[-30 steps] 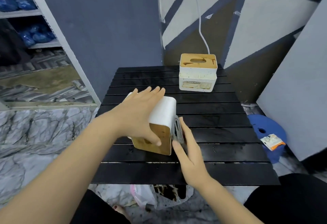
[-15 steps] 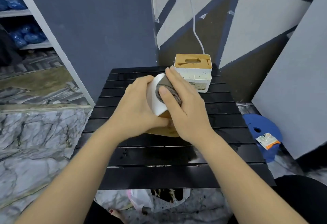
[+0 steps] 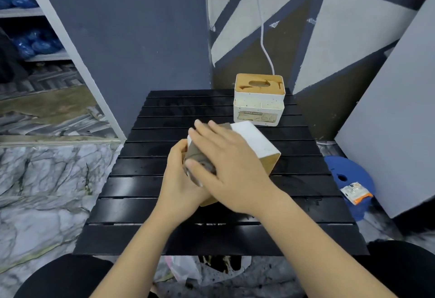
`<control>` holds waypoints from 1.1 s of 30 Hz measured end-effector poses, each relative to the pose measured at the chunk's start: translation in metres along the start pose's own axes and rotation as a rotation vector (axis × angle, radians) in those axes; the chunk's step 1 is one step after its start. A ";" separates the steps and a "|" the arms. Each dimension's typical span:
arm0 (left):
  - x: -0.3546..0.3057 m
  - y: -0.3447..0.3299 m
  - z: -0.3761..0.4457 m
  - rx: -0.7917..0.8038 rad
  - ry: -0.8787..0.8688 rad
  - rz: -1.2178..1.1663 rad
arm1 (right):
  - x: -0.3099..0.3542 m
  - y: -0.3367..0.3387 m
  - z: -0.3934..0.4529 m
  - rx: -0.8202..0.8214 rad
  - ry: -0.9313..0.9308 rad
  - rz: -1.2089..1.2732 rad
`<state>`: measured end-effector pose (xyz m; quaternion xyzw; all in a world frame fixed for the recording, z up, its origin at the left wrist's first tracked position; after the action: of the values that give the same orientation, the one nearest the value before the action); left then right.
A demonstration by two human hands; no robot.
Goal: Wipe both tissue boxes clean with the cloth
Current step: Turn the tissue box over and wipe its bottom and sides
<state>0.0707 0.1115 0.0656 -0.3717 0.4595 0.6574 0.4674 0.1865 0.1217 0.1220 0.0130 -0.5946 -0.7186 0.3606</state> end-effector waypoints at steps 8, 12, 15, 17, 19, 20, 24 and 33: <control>0.029 0.008 -0.012 0.001 0.100 0.029 | -0.027 0.005 0.003 -0.007 -0.243 -0.252; 0.022 0.010 -0.010 0.017 0.067 0.083 | -0.024 0.004 0.007 0.024 -0.324 -0.332; 0.023 0.007 -0.007 -0.009 -0.014 0.212 | 0.014 -0.016 0.018 0.094 -0.116 -0.252; 0.033 0.008 -0.007 -0.024 -0.063 0.394 | 0.041 -0.030 0.021 0.114 0.052 -0.297; 0.038 0.009 -0.009 -0.005 0.019 0.414 | 0.050 -0.040 0.021 0.144 0.088 -0.341; 0.036 0.010 -0.008 -0.027 -0.006 0.389 | 0.048 -0.039 0.020 0.134 0.059 -0.322; 0.023 0.010 -0.006 0.040 0.040 0.078 | 0.007 -0.010 0.009 -0.049 -0.070 -0.276; 0.030 0.011 -0.008 0.072 0.091 0.027 | -0.026 0.010 -0.008 -0.081 -0.232 -0.275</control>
<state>0.0518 0.1108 0.0381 -0.3780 0.5086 0.6292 0.4501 0.2149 0.1284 0.1178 -0.0034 -0.5954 -0.7811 0.1881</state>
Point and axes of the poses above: each hand's wrist, its own z-axis towards the middle knuckle, its own y-axis out of the back of the hand, x = y × z, the point moved 5 cm from there along z, towards the middle knuckle, and after that the axes turned 6 degrees about -y, right-handed, at the moved point
